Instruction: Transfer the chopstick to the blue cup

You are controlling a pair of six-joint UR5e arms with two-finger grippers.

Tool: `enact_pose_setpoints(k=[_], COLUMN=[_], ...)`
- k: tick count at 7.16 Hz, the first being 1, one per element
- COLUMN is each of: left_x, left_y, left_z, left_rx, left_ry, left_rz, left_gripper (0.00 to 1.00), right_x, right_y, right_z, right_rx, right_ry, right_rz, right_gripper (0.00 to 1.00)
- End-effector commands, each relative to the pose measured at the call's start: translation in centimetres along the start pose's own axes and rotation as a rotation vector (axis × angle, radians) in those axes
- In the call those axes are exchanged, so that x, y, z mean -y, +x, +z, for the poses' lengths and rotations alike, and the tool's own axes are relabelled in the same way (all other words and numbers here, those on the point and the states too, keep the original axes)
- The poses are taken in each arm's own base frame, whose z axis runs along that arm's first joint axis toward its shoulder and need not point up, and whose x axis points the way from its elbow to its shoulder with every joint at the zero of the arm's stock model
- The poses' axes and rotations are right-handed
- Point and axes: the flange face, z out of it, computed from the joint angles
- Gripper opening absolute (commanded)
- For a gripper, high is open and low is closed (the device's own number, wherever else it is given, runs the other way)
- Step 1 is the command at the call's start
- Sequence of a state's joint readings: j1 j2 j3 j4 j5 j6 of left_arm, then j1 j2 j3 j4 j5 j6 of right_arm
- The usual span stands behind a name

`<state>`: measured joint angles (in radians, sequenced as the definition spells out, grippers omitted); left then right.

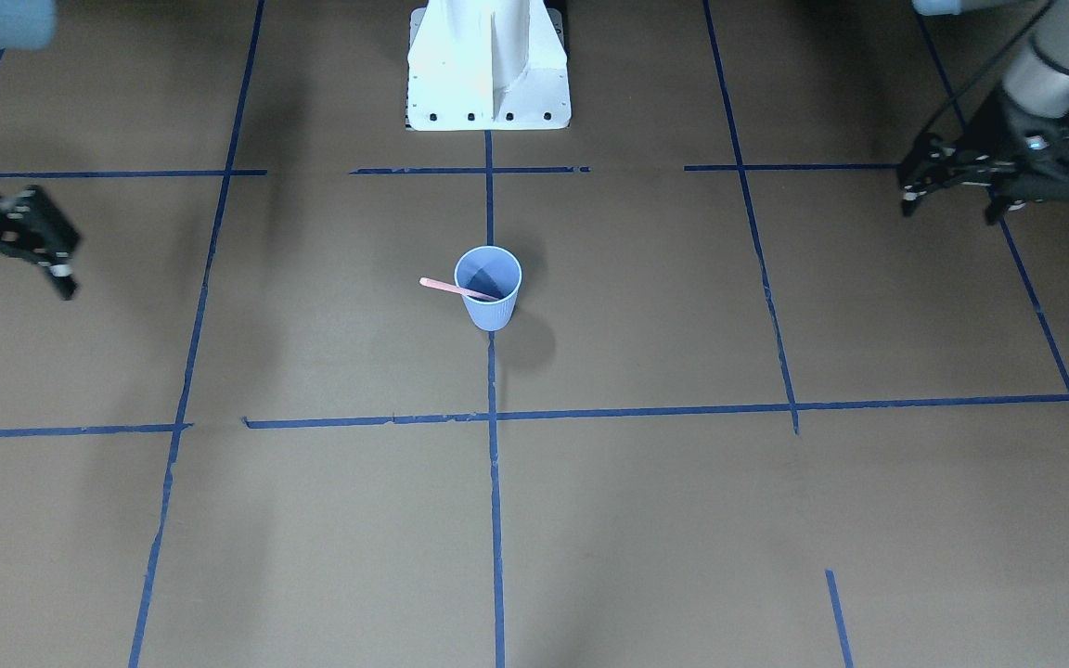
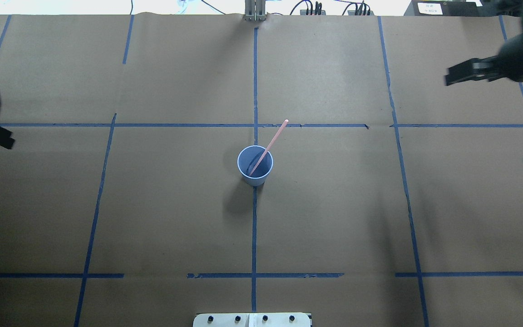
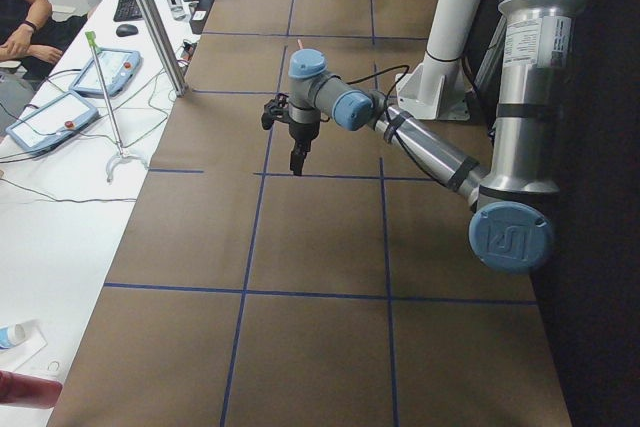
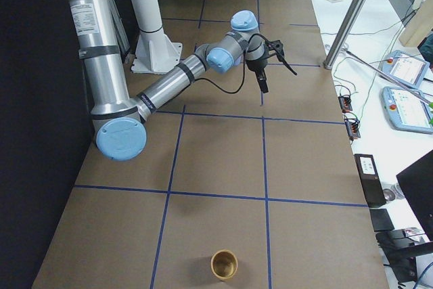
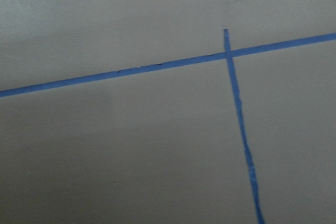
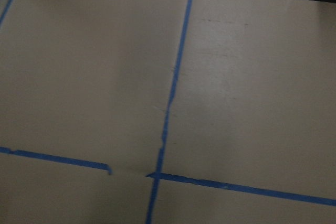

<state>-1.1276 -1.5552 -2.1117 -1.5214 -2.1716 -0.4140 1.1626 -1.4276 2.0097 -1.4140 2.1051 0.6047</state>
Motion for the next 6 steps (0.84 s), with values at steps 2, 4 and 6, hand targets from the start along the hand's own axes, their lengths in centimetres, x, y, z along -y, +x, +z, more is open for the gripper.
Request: enact_pose_setpoints(k=[2,4,6], left_x=[-3.0,-3.8,-4.5], left_y=[-15.1,-19.0,-20.6], left_z=[-2.6,-1.5,0.3], left_rx=[-0.04,-0.029,-0.033], left_ry=[0.011,-0.009,-0.046], left_rz=[0.077,0.087,0.055], left_gripper=[1.0,1.0,1.0], right_x=[-1.7,-3.6,-6.3], right_y=[18.4,27.4,33.2], right_z=[-1.5,-3.5,-5.5], right_rx=[0.049,0.012,0.007], right_ry=[-0.117,-0.201,-0.249], right_rz=[-0.09,-0.161,-0.118], right_gripper=[1.0,1.0,1.0])
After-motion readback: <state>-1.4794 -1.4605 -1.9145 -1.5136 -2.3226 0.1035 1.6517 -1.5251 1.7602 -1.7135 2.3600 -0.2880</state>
